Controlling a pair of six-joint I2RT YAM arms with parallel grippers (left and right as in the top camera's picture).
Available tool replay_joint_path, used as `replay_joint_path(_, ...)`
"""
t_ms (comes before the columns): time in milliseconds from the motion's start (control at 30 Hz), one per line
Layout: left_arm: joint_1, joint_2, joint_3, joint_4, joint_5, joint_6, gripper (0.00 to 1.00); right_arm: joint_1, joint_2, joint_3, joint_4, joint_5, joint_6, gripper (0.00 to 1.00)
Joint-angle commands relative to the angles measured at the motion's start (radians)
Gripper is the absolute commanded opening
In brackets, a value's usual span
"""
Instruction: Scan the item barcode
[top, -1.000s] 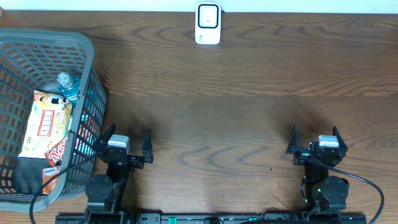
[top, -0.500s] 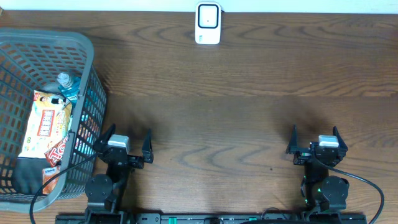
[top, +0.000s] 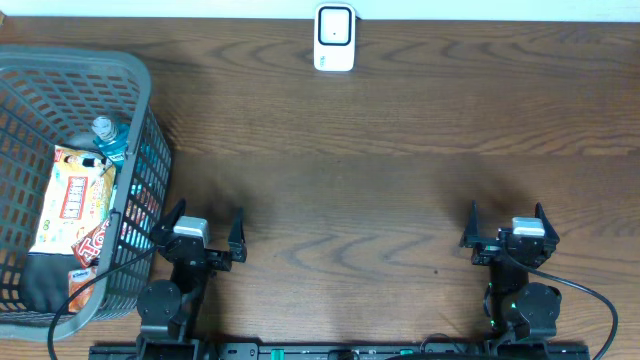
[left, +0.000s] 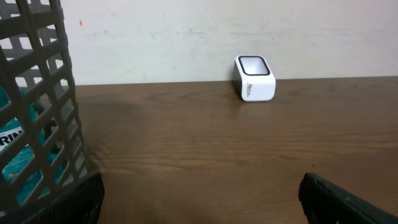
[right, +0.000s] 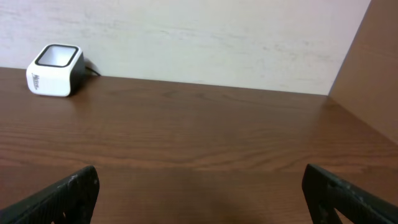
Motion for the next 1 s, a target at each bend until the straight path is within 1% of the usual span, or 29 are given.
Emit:
replay_joint_path(0, -0.005, -0.009, -0.014, -0.039, 0.016, 0.018, 1.00, 0.010, -0.006, -0.002, -0.002, 0.012, 0.011, 0.99)
replay_joint_path(367, -0.005, -0.009, -0.014, -0.035, 0.017, 0.018, 1.00, 0.010, -0.006, -0.002, -0.002, 0.012, 0.012, 0.99)
replay_joint_path(400, -0.005, -0.009, -0.014, -0.035, 0.009, 0.019, 1.00, 0.010, -0.006, -0.002, -0.002, 0.011, 0.011, 0.99)
replay_joint_path(467, -0.005, -0.009, -0.014, -0.036, -0.066, 0.017, 1.00, 0.010, -0.006, -0.002, -0.002, 0.011, 0.011, 0.99)
replay_joint_path(533, -0.005, -0.009, -0.014, -0.034, -0.063, 0.016, 1.00, 0.010, -0.006, -0.002, -0.002, 0.012, 0.011, 0.99)
replay_joint_path(600, -0.005, -0.009, -0.012, -0.001, -0.006, 0.000, 1.00, 0.010, -0.006, -0.002, -0.002, 0.012, 0.011, 0.99)
replay_joint_path(667, -0.005, -0.009, 0.000, 0.090, 0.133, -0.012, 1.00, 0.010, -0.006, -0.002, -0.002, 0.012, 0.011, 0.99)
replay_joint_path(700, -0.005, -0.009, 0.019, 0.135, 0.167, -0.064, 1.00, 0.010, -0.006, -0.002, -0.002, 0.011, 0.011, 0.99)
replay_joint_path(767, -0.005, -0.009, 0.060, 0.167, 0.172, -0.141, 1.00, 0.010, -0.006, -0.002, -0.002, 0.011, 0.011, 0.99)
replay_joint_path(900, -0.005, 0.029, 0.216, 0.167, 0.187, -0.148, 1.00, 0.010, -0.006, -0.002, -0.002, 0.011, 0.011, 0.99)
replay_joint_path(967, -0.005, 0.114, 0.344, 0.149, 0.154, -0.147, 1.00, 0.010, -0.006, -0.002, -0.002, 0.012, 0.011, 0.99)
